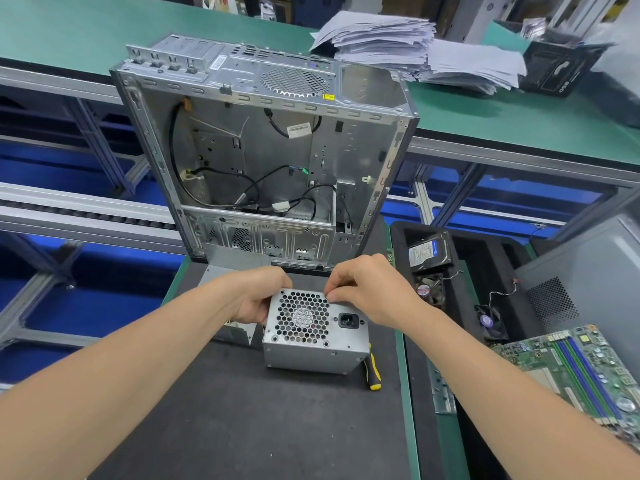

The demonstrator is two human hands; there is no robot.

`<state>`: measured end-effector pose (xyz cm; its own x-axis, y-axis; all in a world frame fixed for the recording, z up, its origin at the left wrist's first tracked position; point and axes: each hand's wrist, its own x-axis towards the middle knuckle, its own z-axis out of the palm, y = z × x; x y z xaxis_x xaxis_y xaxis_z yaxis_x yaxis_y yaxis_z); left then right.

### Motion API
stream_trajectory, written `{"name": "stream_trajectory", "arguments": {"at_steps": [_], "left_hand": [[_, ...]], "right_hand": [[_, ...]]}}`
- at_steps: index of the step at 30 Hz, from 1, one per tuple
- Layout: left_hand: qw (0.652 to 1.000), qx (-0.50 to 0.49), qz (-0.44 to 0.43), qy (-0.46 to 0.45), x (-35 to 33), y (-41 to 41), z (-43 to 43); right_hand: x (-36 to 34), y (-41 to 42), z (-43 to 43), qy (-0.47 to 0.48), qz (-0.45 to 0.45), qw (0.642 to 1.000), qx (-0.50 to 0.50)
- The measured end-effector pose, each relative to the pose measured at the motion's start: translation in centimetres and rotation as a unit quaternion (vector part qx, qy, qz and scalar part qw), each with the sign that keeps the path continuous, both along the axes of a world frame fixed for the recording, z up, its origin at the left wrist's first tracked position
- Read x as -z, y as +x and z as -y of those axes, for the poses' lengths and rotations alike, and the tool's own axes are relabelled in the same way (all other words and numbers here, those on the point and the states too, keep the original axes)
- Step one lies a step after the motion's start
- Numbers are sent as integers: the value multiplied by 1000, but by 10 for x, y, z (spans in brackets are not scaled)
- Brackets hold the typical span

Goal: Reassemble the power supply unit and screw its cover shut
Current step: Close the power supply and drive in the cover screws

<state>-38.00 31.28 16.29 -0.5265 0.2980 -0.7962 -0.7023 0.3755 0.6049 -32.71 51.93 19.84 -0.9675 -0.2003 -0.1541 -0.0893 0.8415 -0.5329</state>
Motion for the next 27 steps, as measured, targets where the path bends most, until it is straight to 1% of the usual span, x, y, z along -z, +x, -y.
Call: {"name": "stream_trajectory", "arguments": {"at_steps": [5, 11, 17, 22, 27], "left_hand": [[1000, 0, -4, -7, 0, -1, -1], [1000, -1, 5, 1, 0, -1, -1], [1000, 4, 3, -1, 1, -2, 0], [1000, 5, 2, 0, 1, -2, 0], [1000, 5, 1, -2, 1, -2, -1]], "right_hand": [[-1, 1, 6, 37, -18, 999, -15], [4, 4, 5, 22, -25, 999, 3], [8, 6, 2, -12, -26, 999, 19], [15, 6, -8, -122, -18, 989, 83], [19, 7, -10, -127, -6, 989, 78]]}}
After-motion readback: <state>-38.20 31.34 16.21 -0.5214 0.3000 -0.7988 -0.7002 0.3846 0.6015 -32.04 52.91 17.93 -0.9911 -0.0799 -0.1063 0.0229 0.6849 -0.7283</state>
